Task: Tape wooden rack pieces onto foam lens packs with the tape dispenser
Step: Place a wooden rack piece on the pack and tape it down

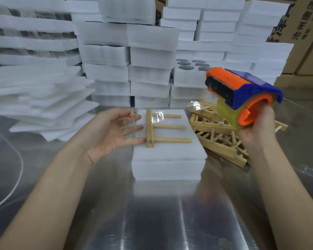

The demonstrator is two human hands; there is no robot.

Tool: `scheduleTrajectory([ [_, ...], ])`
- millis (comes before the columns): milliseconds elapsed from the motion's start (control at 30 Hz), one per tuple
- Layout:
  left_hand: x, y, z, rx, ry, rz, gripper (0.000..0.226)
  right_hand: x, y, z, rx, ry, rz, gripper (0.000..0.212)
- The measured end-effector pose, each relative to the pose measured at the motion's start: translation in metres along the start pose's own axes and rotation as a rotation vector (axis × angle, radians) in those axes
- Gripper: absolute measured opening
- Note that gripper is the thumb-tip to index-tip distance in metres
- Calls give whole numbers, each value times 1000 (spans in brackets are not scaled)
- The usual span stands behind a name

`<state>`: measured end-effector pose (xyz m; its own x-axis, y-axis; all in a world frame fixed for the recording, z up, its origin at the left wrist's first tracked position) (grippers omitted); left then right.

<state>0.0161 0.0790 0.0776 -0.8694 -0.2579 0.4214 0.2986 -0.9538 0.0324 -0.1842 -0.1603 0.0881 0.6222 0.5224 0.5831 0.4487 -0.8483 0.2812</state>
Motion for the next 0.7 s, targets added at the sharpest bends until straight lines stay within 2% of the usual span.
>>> scheduleTrajectory([
  [200,0,6,0,156,66,170,22,10,-9,19,160,-41,-157,21],
  [300,-8,5,3,149,63,223,32,13,-12,25,248,-50,-139,20],
  [367,-14,5,5,130,36,227,29,13,-12,26,319,24,-106,21],
  [433,-15,4,5,90,30,201,8,13,-13,26,379,97,-108,30],
  [467,-14,4,3,70,20,176,6,13,-13,26,403,116,-108,34],
  [700,-14,9,-3,46,-24,138,13,12,-13,25,436,182,-110,40],
])
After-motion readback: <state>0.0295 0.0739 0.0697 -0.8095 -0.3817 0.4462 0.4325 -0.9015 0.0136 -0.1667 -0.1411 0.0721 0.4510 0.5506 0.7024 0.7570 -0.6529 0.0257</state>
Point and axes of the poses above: each hand's wrist, its own y-axis towards the middle knuckle, its own x-axis out of the palm, z = x × y, the point moved 1 cm from there along y, towards the middle knuckle, and after that the axes turned 13 degrees about -z, right-handed, at the moved point
